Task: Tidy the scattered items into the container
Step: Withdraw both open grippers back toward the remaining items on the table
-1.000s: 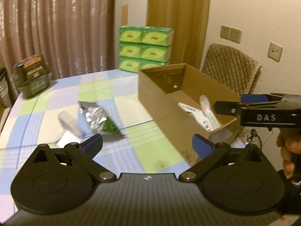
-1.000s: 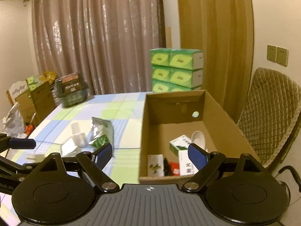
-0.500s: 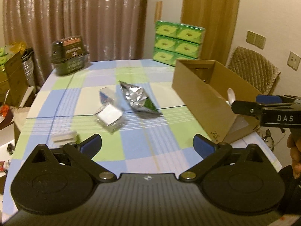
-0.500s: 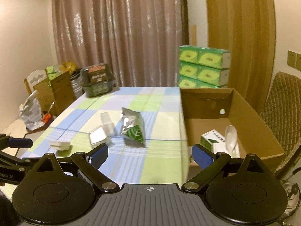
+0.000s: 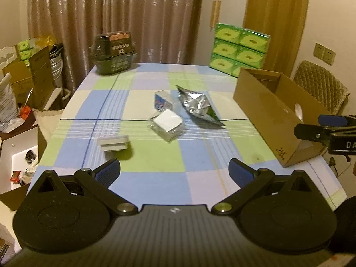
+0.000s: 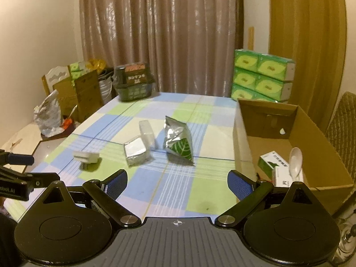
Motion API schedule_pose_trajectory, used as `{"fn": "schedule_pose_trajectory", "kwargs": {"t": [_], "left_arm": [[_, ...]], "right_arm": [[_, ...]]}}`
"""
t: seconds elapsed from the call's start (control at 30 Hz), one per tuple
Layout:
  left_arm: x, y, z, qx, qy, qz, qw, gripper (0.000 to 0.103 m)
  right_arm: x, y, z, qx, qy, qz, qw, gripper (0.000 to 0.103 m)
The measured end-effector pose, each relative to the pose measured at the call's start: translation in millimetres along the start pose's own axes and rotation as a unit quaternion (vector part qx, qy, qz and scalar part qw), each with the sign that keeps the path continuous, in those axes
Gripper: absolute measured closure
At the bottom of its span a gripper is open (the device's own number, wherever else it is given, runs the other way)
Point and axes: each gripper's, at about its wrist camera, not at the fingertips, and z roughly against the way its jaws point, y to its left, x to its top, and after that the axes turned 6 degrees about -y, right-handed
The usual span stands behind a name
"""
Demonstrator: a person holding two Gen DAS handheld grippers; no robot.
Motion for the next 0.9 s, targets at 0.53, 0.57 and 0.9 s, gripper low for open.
{"fn": "schedule_pose_trajectory", "kwargs": {"t": [0.53, 0.57, 0.9], "left_arm": [[1.6, 44.7, -28.1, 0.036, 0.014, 0.018, 0.9991, 0.001], [1.7, 46.4, -31.1, 0.036, 0.016, 0.019, 0.999, 0.001], [2.9, 59.5, -60.5, 0.044, 0.028, 0.022, 0.9984, 0.001]], "right_arm": [[-3.1, 21.5, -41.9, 0.025, 0.026, 0.02, 0.999, 0.009], [-3.2, 22.7, -44.7, 0.026, 0.027, 0.021, 0.999, 0.009], [-3.6, 27.5, -75.3, 0.039, 0.042, 0.03, 0.998, 0.009]]}}
